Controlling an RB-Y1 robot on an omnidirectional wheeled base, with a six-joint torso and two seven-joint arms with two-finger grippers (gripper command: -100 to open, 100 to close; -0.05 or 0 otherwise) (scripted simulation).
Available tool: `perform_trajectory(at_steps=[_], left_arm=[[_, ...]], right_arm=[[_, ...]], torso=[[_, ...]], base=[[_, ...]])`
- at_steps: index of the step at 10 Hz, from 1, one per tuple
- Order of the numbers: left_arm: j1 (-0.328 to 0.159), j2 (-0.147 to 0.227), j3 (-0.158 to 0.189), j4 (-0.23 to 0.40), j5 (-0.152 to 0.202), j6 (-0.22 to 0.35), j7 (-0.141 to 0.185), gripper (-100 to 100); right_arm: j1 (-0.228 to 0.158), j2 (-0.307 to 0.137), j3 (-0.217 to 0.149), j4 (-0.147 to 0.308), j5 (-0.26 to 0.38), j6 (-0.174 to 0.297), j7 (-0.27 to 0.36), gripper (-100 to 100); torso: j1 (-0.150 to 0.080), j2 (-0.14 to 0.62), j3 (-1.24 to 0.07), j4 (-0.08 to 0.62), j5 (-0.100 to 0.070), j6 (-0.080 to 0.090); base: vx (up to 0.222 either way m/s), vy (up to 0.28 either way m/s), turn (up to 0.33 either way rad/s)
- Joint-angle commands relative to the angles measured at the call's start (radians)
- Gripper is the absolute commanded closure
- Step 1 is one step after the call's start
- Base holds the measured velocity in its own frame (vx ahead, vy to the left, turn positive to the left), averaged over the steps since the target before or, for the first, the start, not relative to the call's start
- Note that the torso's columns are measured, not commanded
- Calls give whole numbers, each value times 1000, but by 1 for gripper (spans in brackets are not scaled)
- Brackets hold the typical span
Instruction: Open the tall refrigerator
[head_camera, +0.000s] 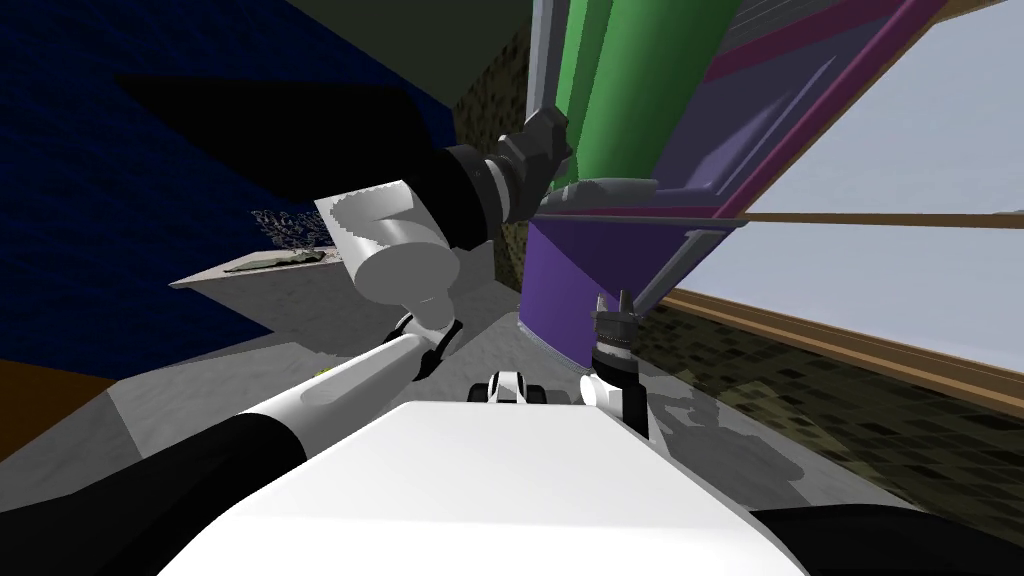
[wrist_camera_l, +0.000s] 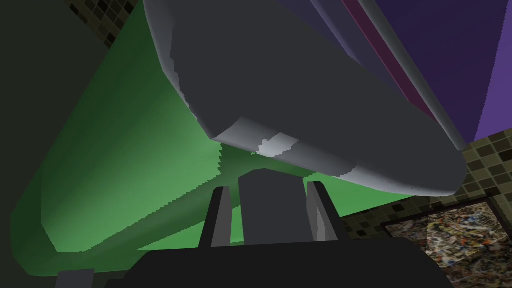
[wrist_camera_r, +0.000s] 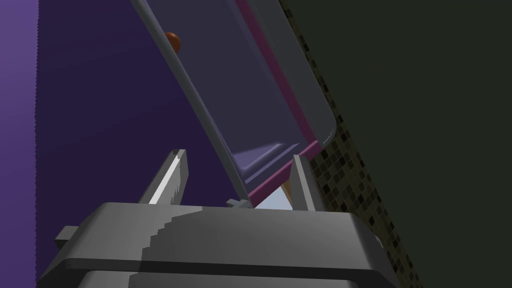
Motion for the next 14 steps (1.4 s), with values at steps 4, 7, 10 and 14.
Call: perform_trajectory(at_steps=[4, 7, 10, 14], left_arm=[[74, 88, 151, 21, 170, 34, -26, 100], [74, 102, 226, 21, 257, 34, -26, 100], [125, 150, 302, 42, 339, 58, -51, 100], [131, 186, 390, 42, 428, 58, -51, 100]], right_arm=[[0, 0, 0, 0, 0, 0, 0, 0], [0, 0, 0, 0, 0, 0, 0, 0], [0, 0, 0, 0, 0, 0, 0, 0], [0, 0, 0, 0, 0, 0, 0, 0]], torso=[[8, -8, -2, -8, 3, 2], [6, -16, -11, -10, 2, 2], [1, -13, -10, -6, 1, 5], [3, -28, -20, -17, 1, 5]], base=[[33, -9, -115], [5, 7, 21], [13, 5, -86], [26, -7, -30]])
